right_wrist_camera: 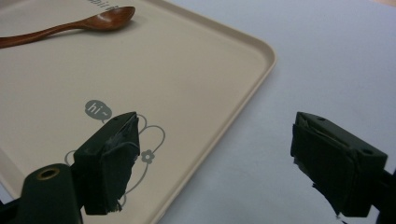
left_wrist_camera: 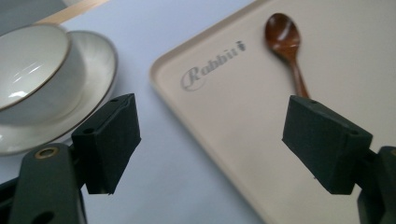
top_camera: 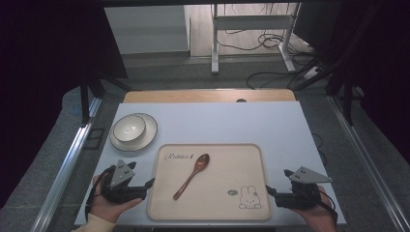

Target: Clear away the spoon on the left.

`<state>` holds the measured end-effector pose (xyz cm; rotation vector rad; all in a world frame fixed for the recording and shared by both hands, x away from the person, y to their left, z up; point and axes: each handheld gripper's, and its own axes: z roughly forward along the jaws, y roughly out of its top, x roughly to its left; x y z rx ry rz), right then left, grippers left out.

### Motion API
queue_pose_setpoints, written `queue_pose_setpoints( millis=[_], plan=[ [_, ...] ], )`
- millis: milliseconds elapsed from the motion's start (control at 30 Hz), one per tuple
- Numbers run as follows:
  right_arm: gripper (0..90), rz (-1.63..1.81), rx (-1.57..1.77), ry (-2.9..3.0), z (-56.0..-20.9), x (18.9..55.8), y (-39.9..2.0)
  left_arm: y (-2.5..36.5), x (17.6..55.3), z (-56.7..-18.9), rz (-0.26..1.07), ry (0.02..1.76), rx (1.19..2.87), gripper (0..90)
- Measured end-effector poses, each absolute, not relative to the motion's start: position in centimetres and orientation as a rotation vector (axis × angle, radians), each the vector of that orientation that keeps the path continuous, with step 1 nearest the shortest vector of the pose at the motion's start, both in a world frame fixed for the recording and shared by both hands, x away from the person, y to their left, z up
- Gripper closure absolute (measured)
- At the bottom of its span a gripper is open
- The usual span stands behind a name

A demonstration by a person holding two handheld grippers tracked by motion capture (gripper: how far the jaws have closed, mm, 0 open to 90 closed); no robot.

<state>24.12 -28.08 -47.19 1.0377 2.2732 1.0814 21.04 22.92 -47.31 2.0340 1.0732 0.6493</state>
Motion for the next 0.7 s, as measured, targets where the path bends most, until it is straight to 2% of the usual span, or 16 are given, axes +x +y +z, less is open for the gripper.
queue_pose_setpoints(
  millis=[700],
  plan=[
    [15.5,1.079,1.035,2.277,-47.27,24.35,-28.02,23.0,20.92,-47.68,0.637,1.075,2.039,18.9]
  ],
)
